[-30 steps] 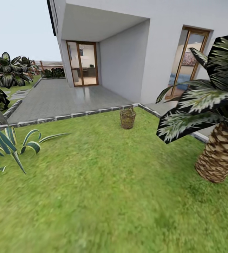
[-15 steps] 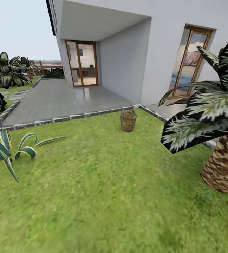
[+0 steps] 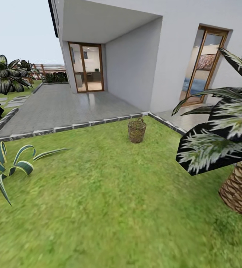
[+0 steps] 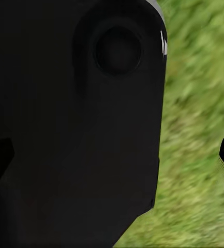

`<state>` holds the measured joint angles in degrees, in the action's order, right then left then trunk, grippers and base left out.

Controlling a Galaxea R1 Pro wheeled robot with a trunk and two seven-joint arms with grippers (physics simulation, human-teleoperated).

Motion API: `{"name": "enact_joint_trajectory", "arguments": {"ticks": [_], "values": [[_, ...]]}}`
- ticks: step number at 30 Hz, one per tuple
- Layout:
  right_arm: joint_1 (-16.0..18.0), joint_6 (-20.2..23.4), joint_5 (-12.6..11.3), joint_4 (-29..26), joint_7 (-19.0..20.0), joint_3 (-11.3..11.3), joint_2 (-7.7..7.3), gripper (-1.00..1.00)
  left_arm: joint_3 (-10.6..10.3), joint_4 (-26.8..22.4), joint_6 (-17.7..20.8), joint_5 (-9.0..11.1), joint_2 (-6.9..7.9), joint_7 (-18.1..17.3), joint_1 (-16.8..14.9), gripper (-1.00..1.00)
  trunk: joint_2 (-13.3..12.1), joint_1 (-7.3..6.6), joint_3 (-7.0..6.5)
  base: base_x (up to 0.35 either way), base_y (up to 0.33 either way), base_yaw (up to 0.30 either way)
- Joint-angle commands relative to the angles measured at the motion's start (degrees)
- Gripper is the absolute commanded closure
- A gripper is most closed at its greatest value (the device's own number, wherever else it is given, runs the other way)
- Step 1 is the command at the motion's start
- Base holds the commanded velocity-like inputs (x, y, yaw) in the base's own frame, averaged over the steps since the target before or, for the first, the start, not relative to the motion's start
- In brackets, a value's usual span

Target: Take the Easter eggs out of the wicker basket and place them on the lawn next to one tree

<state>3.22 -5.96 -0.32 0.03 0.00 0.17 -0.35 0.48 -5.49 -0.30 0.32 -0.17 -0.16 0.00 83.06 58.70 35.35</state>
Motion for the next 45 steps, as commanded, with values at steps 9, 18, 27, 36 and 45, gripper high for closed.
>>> {"name": "enact_joint_trajectory", "arguments": {"ticks": [9, 18, 27, 36, 45], "values": [[0.03, -0.2, -0.03, 0.05, 0.01, 0.03, 0.0, -1.0, 0.05, -0.05, -0.02, 0.03, -0.01, -0.02, 0.0, -1.0, 0.02, 0.03, 0.04, 0.331, 0.0, 0.0], [0.03, -0.2, -0.03, 0.05, 0.0, 0.03, -0.07, -1.0, 0.05, -0.05, -0.03, 0.03, -0.01, -0.02, 0.0, -1.0, 0.02, 0.03, 0.04, 0.332, 0.0, 0.002], [0.03, -0.24, 0.05, 0.05, -0.09, 0.1, 0.08, -1.0, 0.05, -0.03, -0.03, 0.03, -0.01, -0.02, 0.0, -1.0, 0.02, 0.03, 0.04, 0.331, 0.0, 0.23], [0.03, -0.22, 0.05, 0.05, -0.09, 0.09, 0.0, -1.0, 0.05, -0.05, -0.05, 0.05, -0.01, -0.02, 0.0, -1.0, 0.02, 0.03, 0.04, 0.331, 0.0, 0.028], [0.03, -0.2, -0.02, 0.05, -0.09, 0.02, 0.0, -1.0, 0.05, -0.03, -0.02, 0.03, -0.01, -0.02, 0.0, -1.0, 0.02, 0.03, 0.04, 0.331, 0.0, 0.0]]}}
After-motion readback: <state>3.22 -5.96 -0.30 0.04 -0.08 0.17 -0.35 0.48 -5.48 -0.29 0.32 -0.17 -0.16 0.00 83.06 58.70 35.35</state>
